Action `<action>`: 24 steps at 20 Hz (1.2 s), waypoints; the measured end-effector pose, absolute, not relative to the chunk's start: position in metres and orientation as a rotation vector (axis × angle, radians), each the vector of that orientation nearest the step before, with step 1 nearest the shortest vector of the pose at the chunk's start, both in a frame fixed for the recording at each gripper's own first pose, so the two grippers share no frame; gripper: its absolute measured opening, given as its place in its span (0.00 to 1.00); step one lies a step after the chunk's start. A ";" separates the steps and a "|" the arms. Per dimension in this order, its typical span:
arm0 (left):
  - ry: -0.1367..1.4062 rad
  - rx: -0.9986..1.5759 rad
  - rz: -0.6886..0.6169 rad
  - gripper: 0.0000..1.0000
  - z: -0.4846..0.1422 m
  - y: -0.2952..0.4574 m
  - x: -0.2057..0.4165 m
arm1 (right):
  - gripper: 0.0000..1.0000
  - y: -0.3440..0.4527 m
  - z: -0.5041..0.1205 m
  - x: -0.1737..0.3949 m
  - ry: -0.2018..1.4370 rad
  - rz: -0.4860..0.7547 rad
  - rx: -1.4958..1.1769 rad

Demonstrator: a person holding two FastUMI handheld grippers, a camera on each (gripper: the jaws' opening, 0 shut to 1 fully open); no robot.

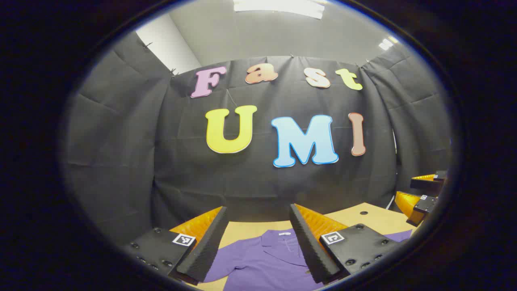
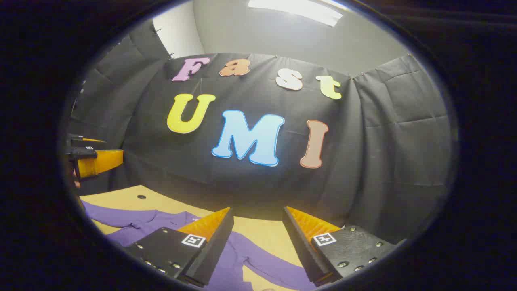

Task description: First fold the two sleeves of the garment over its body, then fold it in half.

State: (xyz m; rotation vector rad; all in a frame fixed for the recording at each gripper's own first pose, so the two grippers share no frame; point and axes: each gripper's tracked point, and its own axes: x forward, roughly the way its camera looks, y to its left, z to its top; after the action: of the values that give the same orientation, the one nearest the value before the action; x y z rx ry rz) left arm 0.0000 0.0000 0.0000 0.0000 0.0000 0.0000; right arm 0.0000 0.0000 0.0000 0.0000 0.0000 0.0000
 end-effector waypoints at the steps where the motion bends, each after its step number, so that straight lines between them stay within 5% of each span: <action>1: 0.005 -0.001 -0.002 0.96 -0.003 -0.001 0.001 | 0.81 -0.002 0.000 0.000 0.003 -0.007 0.003; 16: 0.038 0.018 -0.019 0.96 -0.022 -0.004 0.018 | 0.81 -0.022 -0.035 0.003 0.121 -0.071 0.036; 24: 0.044 0.030 -0.019 0.96 -0.024 -0.007 0.021 | 0.81 -0.081 -0.093 -0.010 0.285 -0.227 0.076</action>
State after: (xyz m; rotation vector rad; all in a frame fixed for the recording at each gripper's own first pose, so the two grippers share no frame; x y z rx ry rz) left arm 0.0207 -0.0070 -0.0240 0.0297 0.0436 -0.0186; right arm -0.0099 -0.0806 -0.0930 0.0765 0.2849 -0.2271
